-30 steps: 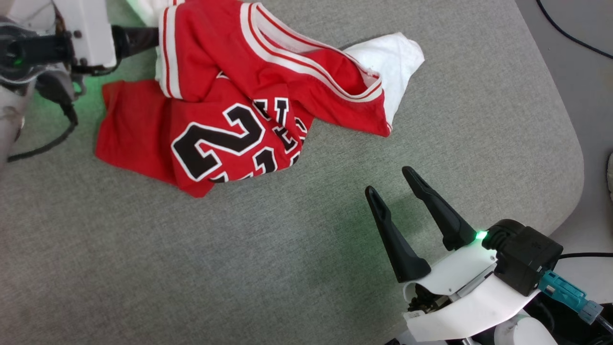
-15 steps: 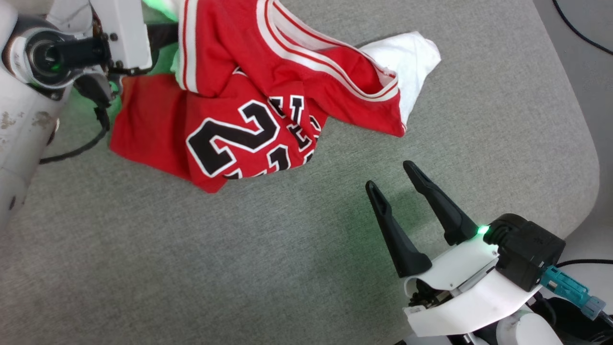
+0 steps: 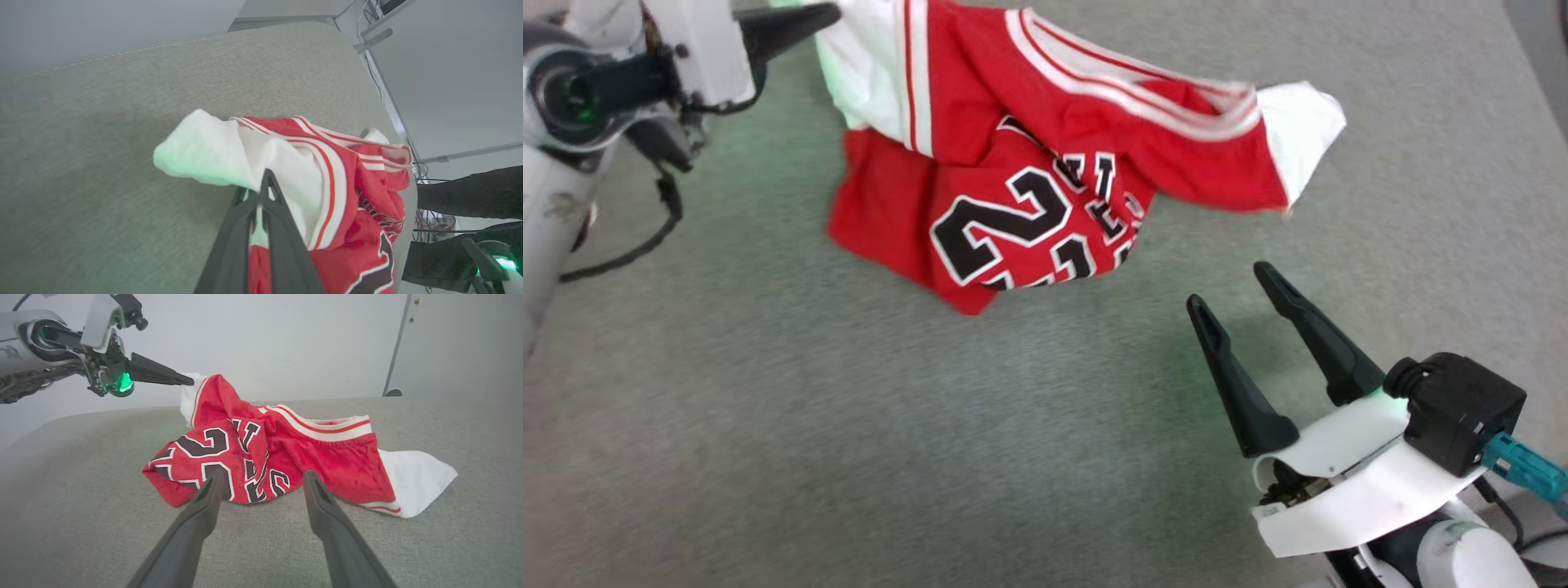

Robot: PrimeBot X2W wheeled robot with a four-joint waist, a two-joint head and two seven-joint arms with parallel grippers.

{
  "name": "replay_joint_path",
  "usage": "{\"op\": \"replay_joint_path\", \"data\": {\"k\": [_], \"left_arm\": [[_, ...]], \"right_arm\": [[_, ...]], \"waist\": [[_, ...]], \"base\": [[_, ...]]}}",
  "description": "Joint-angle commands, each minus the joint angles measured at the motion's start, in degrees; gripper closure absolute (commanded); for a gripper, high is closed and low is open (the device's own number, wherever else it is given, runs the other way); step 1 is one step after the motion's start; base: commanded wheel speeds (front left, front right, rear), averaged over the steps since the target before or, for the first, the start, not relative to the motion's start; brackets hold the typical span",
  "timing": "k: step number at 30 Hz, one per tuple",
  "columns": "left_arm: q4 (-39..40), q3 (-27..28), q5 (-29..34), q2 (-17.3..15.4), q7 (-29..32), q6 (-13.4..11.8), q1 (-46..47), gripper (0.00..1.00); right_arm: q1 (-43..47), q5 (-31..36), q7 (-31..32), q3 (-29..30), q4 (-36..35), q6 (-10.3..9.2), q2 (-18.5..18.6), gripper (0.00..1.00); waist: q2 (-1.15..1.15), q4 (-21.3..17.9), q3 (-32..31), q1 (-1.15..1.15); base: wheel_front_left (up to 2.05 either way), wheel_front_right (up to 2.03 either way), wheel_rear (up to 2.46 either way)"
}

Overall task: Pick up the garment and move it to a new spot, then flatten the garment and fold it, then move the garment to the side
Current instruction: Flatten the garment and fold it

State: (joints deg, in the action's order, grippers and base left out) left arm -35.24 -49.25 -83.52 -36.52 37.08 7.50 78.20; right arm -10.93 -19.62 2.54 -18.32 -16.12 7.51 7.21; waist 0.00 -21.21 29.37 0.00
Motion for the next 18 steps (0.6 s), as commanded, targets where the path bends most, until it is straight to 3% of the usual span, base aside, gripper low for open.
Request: {"op": "replay_joint_path", "data": {"k": [1, 10, 18], "left_arm": [[0.23, -0.19, -0.22, -0.62, -0.38, -0.02, -1.17, 1.00], [-2.19, -4.29, 3.35, -6.43, -1.31, -0.02, -5.15, 1.00], [-4.33, -7.85, 5.79, -8.31, -4.81, -0.02, -8.69, 1.00]], "right_arm": [[0.58, 0.16, 0.42, 0.45, -0.34, -0.04, 0.50, 0.00], [0.41, -0.23, 5.17, 1.19, -2.31, -0.04, 2.55, 0.00], [1.19, -0.07, 7.58, 2.00, -3.60, -0.04, 3.09, 0.00]], "waist": [[0.00, 5.47, -4.43, 0.00], [0.00, 13.29, -8.87, 0.00], [0.00, 14.60, -9.23, 0.00]], "base": [[0.00, 0.00, 0.00], [0.00, 0.00, 0.00], [0.00, 0.00, 0.00]]}}
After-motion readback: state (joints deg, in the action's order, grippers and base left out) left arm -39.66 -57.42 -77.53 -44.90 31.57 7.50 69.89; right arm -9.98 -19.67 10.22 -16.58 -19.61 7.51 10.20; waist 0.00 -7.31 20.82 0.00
